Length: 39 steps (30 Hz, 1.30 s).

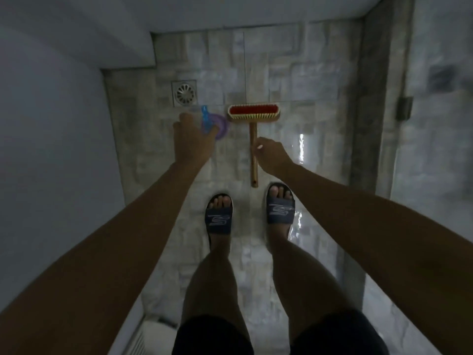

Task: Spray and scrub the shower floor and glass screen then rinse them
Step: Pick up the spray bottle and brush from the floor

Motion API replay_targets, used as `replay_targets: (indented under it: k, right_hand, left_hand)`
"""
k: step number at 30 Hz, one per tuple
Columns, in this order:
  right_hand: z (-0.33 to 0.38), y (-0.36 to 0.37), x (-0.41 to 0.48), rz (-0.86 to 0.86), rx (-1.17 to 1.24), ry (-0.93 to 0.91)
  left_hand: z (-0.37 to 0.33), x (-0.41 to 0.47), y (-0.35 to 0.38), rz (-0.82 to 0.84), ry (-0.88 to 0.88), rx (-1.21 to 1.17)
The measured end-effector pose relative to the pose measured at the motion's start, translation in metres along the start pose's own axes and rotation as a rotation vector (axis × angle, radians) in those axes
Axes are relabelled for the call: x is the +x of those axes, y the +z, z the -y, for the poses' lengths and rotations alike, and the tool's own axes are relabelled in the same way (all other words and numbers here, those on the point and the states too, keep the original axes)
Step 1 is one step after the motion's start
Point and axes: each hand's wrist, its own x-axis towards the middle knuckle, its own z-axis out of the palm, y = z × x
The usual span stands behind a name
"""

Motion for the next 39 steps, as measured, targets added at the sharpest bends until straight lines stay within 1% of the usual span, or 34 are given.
replay_targets:
  k: [2,4,7,9,13,17,19,21,24,26,27,28,29,30,31,34,36,39]
  right_hand:
    - [-0.02,0.026,0.026,0.081,-0.106,0.032]
    - [-0.035,0.047,0.052,0.125,-0.188,0.05]
    - [-0.063,0.08,0.086,0.149,-0.21,0.14]
    - [-0.08,0.097,0.104,0.16,-0.248,0.161]
    - [-0.086,0.1,0.109,0.183,-0.257,0.075]
    - [-0.075,0.086,0.102,0.207,-0.317,0.016]
    - [-0.068,0.078,0.093,0.201,-0.33,-0.084]
    - [-0.06,0.067,0.081,0.181,-0.276,-0.162]
    - [-0.039,0.043,0.066,0.022,-0.175,-0.272]
    - [-0.019,0.023,0.061,-0.125,0.005,-0.256]
    - [0.003,0.002,0.049,-0.19,0.129,-0.218]
    - [0.007,-0.007,0.051,-0.239,0.28,-0.157]
    - [0.014,-0.019,0.048,-0.24,0.377,-0.092]
    - [0.029,-0.035,0.037,-0.219,0.422,-0.051]
    - [0.039,-0.044,0.025,-0.194,0.402,-0.033]
    - [0.082,-0.072,-0.017,-0.157,0.411,-0.069]
    - [0.123,-0.093,-0.058,-0.128,0.42,-0.104]
    - [0.174,-0.12,-0.111,-0.092,0.425,-0.207]
  left_hand:
    - [0.01,0.019,0.024,0.039,-0.007,0.003]
    - [0.017,0.042,0.044,0.051,-0.011,0.011]
    - [0.037,0.066,0.071,0.029,-0.008,0.059]
    - [0.047,0.079,0.081,-0.016,0.012,0.074]
    - [0.052,0.095,0.084,-0.102,0.033,0.093]
    - [0.048,0.098,0.076,-0.094,0.022,0.075]
    - [0.048,0.095,0.07,-0.08,0.009,0.089]
    - [0.045,0.089,0.061,-0.066,0.013,0.069]
    - [0.039,0.075,0.038,-0.045,0.016,0.03]
    - [0.038,0.064,0.023,-0.035,0.01,0.007]
    - [0.031,0.052,0.003,-0.023,0.007,-0.002]
    - [0.031,0.048,0.002,-0.021,0.008,-0.009]
    - [0.028,0.041,-0.005,-0.022,-0.002,-0.027]
    - [0.022,0.03,-0.022,-0.03,-0.007,-0.049]
    - [0.017,0.017,-0.033,-0.019,-0.019,-0.053]
    - [0.0,-0.017,-0.077,-0.035,-0.015,-0.114]
    - [-0.014,-0.048,-0.12,-0.04,-0.02,-0.137]
    - [-0.029,-0.089,-0.175,-0.048,-0.034,-0.196]
